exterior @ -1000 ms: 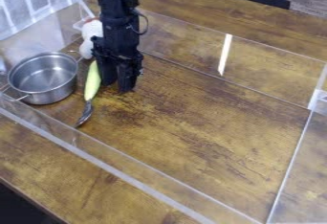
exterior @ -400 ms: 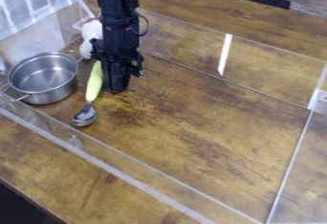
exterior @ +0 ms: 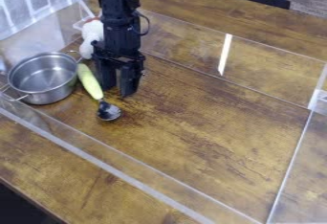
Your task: Move the green spoon to the left
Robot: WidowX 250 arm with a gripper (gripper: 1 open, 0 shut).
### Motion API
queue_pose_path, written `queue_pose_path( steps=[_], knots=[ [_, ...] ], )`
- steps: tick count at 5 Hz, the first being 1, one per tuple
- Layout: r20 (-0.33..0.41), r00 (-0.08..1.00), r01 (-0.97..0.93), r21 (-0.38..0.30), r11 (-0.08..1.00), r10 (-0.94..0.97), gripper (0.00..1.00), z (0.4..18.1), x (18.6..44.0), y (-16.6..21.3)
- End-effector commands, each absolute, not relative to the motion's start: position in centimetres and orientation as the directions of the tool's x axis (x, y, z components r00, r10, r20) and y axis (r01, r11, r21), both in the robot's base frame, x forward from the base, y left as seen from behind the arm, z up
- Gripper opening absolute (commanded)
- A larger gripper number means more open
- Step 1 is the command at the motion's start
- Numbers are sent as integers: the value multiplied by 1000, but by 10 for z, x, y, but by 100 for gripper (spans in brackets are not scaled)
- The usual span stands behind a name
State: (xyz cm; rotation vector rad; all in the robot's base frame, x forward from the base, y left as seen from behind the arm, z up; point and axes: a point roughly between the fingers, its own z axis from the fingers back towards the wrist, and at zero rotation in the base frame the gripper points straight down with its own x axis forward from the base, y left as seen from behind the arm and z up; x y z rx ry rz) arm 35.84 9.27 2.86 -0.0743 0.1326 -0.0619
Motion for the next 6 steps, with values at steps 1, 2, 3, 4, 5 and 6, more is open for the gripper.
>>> queue_pose_path(
  steps=[1, 2, 3, 4, 5, 6],
  knots=[
    [-79, 995, 56, -62, 996, -61, 0, 45, 366, 95],
    [-81, 995, 46, -83, 996, -53, 100, 49, 367, 94],
    [-86, 995, 34, -95, 995, -42, 100, 53, 366, 93],
    [-90, 995, 33, -93, 995, -41, 0, 50, 366, 93],
    [-94, 995, 32, -90, 995, -41, 0, 48, 366, 93],
    [-98, 995, 23, -101, 995, -33, 100, 53, 364, 92]
  ],
)
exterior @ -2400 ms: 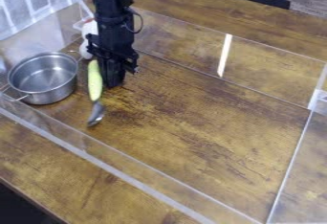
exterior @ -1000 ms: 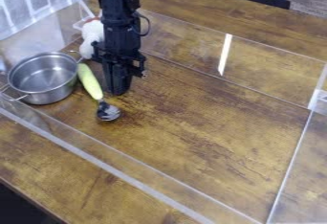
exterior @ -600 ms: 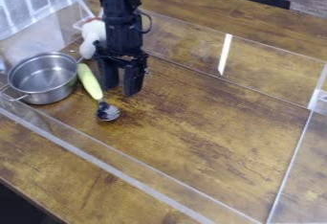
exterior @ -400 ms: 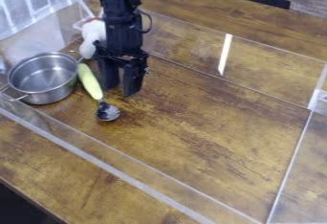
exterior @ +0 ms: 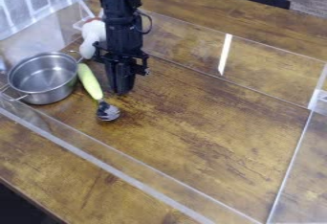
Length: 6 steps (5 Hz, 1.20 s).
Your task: Move the green spoon to the left
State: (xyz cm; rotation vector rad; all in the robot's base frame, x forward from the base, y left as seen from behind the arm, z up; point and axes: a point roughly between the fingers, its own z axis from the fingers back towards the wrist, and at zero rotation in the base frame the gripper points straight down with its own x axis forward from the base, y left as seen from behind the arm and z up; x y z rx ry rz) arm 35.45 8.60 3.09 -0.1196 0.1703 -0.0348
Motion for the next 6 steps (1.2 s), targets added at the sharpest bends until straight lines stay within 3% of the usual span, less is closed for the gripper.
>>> queue_pose_path(
  steps=[1, 2, 3, 4, 6],
  knots=[
    [-101, 995, 14, -111, 994, -25, 100, 58, 363, 91],
    [-105, 994, 12, -108, 994, -23, 0, 57, 363, 92],
    [-108, 994, 11, -106, 994, -23, 0, 55, 363, 92],
    [-109, 994, 4, -114, 993, -17, 100, 60, 361, 91],
    [-126, 990, -79, -86, 993, 68, 100, 70, 354, 106]
  ],
)
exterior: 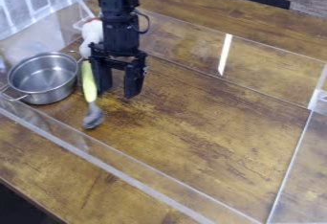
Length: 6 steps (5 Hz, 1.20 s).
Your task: Move the green spoon to the left
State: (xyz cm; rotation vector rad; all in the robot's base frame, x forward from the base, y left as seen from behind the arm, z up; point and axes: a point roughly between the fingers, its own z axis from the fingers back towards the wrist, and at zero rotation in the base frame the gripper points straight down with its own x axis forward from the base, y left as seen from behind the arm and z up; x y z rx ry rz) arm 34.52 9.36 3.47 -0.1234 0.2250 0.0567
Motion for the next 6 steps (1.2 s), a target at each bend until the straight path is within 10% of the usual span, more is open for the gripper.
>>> queue_pose_path(
  steps=[1, 6],
  knots=[
    [-133, 985, -122, -75, 990, 112, 100, 72, 352, 115],
    [-180, 968, -185, -35, 982, 175, 100, 57, 348, 124]
  ],
)
